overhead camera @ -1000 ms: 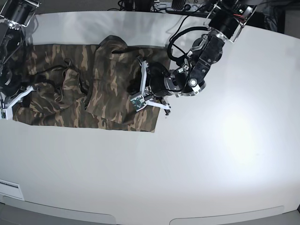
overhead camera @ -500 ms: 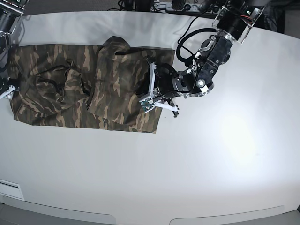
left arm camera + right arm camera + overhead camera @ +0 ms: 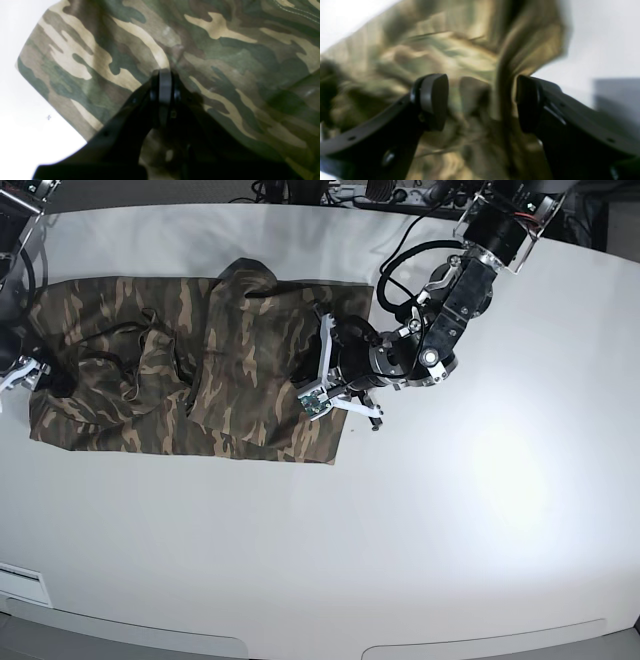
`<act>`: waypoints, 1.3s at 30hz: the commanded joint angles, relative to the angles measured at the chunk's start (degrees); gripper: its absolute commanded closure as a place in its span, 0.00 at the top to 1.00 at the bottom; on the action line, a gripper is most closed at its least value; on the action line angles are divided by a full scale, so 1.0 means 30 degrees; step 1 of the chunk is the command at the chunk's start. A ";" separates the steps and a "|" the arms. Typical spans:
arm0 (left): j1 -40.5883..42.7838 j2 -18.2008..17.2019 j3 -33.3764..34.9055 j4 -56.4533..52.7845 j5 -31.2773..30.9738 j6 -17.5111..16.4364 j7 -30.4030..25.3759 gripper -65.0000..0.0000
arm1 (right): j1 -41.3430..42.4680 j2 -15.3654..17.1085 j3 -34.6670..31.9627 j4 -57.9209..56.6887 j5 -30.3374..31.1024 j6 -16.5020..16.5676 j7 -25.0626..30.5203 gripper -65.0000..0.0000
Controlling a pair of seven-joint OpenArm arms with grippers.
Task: Fold the T-shirt properly
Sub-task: 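Fold the lifted shirt section over toward the right gripper, then release the shirt with the left gripper and lift the right gripper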
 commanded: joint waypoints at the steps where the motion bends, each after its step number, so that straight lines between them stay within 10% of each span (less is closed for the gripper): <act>1: -0.0109 -0.0299 -0.0058 -0.0066 0.0896 0.0277 0.1566 0.00 | -0.0138 0.0189 -0.0087 -0.0036 -0.0051 0.0117 -0.1508 0.68; 17: -0.0153 -0.0204 -0.0051 -0.0058 0.0605 0.0270 0.1559 0.00 | -0.1778 -0.1712 -0.0087 -0.0036 0.5158 0.0638 -0.2616 0.63; 23: -0.0780 -0.0204 -0.0058 0.0000 0.0233 0.0605 0.1581 0.00 | -0.1559 -0.2244 -0.0087 -0.0029 0.5085 0.0638 -0.2339 0.00; 39: -0.4269 -0.0255 -0.0073 0.2288 -0.2528 0.2069 0.4452 0.17 | 0.0590 0.0342 -0.0073 0.1545 0.2492 0.0638 -0.2317 0.00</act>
